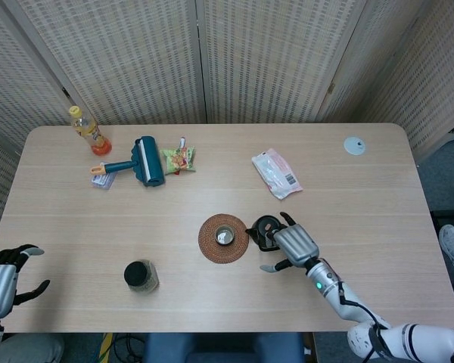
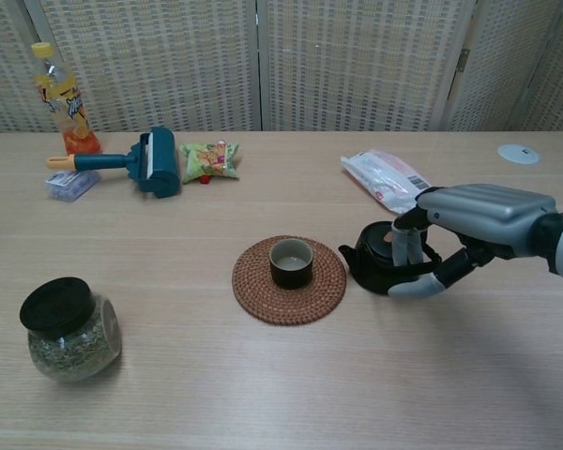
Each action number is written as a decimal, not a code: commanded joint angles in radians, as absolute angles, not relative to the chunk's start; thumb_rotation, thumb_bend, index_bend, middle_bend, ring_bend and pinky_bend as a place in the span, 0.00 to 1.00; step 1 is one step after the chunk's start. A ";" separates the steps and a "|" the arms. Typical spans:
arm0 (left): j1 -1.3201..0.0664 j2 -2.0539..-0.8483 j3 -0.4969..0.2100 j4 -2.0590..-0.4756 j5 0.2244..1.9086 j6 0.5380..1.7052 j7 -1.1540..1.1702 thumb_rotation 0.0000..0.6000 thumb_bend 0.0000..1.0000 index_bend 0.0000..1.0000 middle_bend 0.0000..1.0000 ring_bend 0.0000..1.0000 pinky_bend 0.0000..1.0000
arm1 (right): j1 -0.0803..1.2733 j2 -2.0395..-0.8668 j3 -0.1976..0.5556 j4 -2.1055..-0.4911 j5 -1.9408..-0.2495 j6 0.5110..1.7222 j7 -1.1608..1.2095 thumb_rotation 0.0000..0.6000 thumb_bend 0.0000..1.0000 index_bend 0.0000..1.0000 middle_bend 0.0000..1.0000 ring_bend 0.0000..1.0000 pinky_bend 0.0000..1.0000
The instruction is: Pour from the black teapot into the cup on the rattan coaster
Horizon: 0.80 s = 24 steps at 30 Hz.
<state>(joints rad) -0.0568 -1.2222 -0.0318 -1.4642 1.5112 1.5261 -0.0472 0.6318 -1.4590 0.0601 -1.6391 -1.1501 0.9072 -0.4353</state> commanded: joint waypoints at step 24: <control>-0.049 -1.225 -0.032 -1.450 1.512 1.534 -0.065 1.00 0.18 0.34 0.29 0.30 0.22 | 0.650 -1.471 0.018 -1.659 -1.095 0.921 -0.531 0.43 0.00 0.48 0.50 0.41 0.00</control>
